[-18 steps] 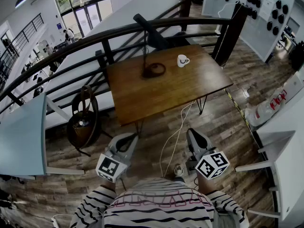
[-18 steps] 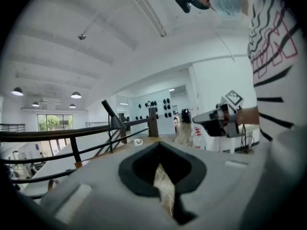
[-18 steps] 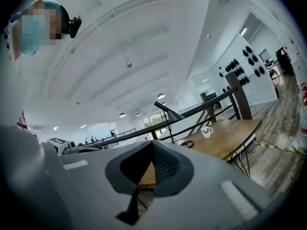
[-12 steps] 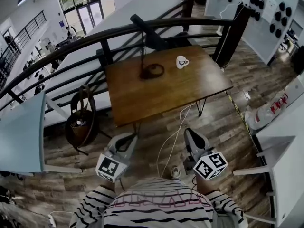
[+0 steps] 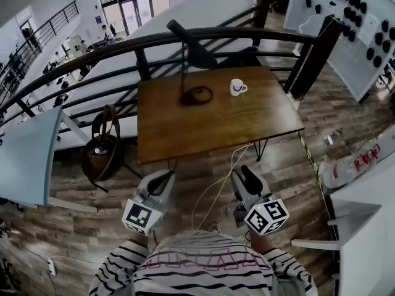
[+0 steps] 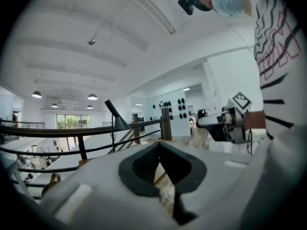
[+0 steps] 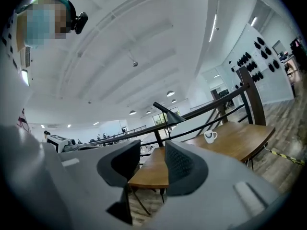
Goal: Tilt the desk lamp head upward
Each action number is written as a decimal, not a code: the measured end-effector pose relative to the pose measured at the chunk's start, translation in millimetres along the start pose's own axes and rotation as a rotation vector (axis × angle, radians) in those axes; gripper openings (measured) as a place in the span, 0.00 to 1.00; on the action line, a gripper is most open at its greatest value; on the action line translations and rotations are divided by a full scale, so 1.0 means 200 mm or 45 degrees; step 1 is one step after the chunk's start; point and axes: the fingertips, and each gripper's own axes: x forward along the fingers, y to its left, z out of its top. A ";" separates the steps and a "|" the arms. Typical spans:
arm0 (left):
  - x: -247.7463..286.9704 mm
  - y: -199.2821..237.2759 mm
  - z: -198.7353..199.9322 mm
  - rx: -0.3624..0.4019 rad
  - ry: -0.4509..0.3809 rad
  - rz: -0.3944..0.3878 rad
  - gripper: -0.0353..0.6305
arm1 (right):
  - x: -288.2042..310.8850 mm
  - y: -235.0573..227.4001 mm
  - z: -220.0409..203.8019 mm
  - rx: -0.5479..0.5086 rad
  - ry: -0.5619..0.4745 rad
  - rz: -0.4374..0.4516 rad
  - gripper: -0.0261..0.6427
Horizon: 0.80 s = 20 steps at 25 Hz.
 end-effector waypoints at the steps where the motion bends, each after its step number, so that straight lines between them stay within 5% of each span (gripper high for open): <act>1: 0.03 -0.02 0.00 -0.008 0.001 0.023 0.06 | -0.01 -0.04 0.01 0.002 0.010 0.016 0.27; 12: 0.35 -0.21 -0.04 -0.079 0.019 0.177 0.27 | -0.03 -0.43 0.09 0.008 0.078 0.137 0.34; 20: 0.48 -0.05 -0.07 -0.137 0.018 0.207 0.37 | 0.08 -0.52 0.10 0.052 0.085 0.125 0.39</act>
